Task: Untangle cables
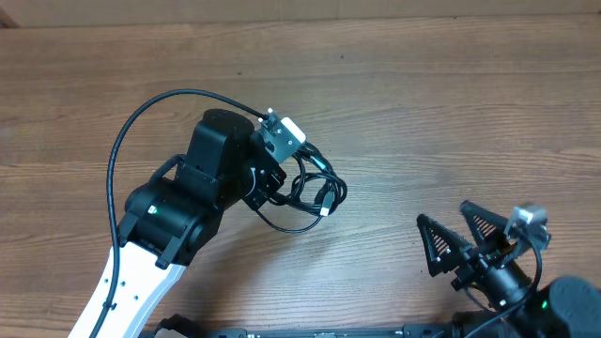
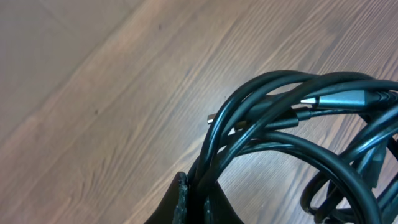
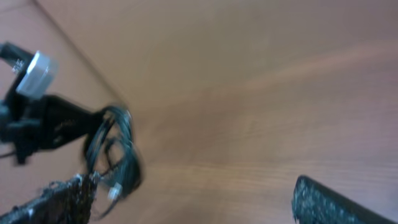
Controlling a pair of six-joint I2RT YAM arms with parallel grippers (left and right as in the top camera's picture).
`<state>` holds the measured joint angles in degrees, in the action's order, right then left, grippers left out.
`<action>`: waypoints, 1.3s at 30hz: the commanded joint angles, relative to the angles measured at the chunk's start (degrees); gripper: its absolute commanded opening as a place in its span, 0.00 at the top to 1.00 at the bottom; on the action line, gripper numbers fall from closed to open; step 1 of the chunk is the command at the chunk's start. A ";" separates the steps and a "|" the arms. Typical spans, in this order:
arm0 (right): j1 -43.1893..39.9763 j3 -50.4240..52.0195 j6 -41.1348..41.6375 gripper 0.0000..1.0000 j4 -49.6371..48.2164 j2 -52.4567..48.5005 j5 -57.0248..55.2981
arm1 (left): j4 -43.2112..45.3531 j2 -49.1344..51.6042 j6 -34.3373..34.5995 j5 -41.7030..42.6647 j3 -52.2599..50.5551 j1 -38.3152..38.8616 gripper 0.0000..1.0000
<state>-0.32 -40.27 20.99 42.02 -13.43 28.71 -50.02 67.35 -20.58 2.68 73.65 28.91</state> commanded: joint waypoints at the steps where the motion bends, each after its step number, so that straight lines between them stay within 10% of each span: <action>1: 0.02 -6.38 0.24 0.00 -2.05 -7.82 12.44 | 2.01 -2.62 -2.95 5.03 0.33 0.37 0.96; 14: 0.02 -6.29 6.03 0.01 -16.00 -10.88 22.40 | 14.75 -4.48 -23.47 25.81 0.35 0.37 0.96; 20: 0.02 -6.29 6.05 0.29 -15.78 -10.86 22.43 | 19.56 -3.98 -23.58 29.20 0.35 0.37 0.96; 39: 0.02 -6.29 6.03 0.47 -11.08 -10.86 25.03 | 30.03 0.22 -19.26 42.58 0.33 0.42 0.96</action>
<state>-0.32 -45.17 27.00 30.11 -24.16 53.23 -22.09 66.92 -43.27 42.85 73.58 28.91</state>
